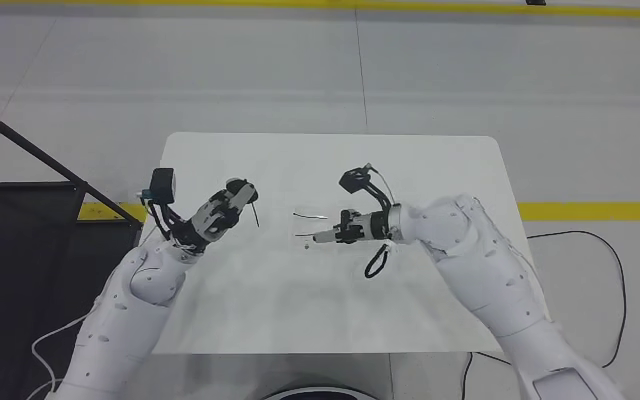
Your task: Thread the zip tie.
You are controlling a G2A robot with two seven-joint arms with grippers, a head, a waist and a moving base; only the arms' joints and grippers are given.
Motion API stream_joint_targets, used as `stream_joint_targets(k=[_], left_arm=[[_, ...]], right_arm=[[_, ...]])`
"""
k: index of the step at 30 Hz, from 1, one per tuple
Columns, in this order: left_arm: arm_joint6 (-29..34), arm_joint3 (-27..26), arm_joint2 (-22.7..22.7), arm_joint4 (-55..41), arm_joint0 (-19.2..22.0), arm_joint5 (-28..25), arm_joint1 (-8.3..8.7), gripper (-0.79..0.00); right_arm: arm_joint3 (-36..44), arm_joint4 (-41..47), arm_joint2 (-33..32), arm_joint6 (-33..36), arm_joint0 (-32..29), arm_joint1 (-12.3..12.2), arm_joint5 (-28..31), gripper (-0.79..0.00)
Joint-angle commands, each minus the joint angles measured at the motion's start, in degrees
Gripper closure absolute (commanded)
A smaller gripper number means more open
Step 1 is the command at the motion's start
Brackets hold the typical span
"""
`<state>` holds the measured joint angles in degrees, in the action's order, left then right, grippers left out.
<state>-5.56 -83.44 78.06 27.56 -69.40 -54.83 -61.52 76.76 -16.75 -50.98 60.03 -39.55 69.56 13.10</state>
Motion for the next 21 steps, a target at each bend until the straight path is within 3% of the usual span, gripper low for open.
stream_joint_targets(k=[1,6,9,11,13,14,16,21], left_arm=[[-4.05,-0.02,0.71,2.35,-0.95,0.40,-0.29,0.000],[-14.97,-0.18,1.47,10.59,-2.52,2.81,-1.30,0.000],[-21.00,-0.03,1.17,15.94,-2.79,5.12,-1.93,0.000],[-24.22,0.39,0.73,18.67,-2.80,6.32,-2.30,0.000],[-26.13,1.13,0.18,20.40,-2.56,6.64,-2.58,0.000],[-26.79,1.57,0.01,20.87,-2.36,6.72,-2.70,0.000],[-27.61,2.34,-0.31,21.38,-1.95,6.59,-2.90,0.000],[-28.25,3.57,-0.72,22.01,-1.17,6.34,-3.27,0.000]], right_arm=[[1.30,-3.84,0.84,-0.79,-0.41,0.02,-3.97,-0.785],[1.71,-6.45,2.68,-0.14,0.17,0.52,-9.80,-0.683],[0.57,-6.89,4.00,0.20,1.33,1.12,-12.50,-0.545],[-0.44,-7.16,4.88,0.47,2.18,1.54,-14.05,-0.536],[-1.56,-7.78,5.86,0.74,3.03,1.97,-15.50,-0.523],[-1.97,-7.94,6.33,0.73,3.40,2.20,-16.00,-0.449],[-2.88,-7.73,7.04,0.63,3.93,2.62,-16.23,-0.382],[-5.24,-7.29,7.90,0.43,5.29,3.41,-16.56,-0.339]])
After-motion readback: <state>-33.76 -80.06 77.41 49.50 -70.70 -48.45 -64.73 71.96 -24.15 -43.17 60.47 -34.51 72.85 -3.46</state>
